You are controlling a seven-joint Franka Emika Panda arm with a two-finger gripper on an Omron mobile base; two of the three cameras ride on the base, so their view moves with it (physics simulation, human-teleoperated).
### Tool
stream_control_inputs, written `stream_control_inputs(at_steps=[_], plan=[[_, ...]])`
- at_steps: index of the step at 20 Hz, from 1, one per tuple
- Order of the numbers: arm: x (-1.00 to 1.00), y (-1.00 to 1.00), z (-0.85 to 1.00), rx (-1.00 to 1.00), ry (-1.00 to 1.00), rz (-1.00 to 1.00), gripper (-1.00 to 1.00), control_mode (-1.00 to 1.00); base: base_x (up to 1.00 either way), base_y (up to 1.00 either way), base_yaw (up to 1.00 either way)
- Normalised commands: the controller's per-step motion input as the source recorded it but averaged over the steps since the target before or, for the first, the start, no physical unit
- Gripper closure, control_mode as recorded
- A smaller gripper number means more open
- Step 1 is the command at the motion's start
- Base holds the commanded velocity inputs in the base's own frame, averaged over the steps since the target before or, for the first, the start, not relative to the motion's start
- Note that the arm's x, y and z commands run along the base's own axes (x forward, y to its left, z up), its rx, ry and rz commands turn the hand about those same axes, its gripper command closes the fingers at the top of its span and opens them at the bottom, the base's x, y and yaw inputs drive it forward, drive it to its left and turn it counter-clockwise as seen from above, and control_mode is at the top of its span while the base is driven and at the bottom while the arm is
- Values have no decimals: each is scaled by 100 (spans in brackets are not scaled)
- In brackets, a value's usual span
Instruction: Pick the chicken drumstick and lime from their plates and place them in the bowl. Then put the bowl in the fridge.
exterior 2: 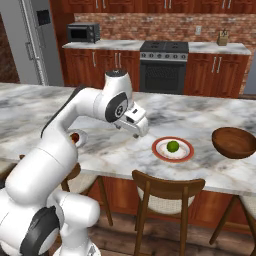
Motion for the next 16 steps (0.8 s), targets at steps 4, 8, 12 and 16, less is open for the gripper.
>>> stream_control_inputs(at_steps=[4,8,12,16], plan=[[28,-50,-23,0,5,-31,-100,-100,0,0,0],[45,-49,-27,0,6,-13,-100,-100,0,0,0],[55,-45,-27,2,17,-1,-100,-100,0,0,0],[49,-37,-29,3,15,0,-100,-100,0,0,0]])
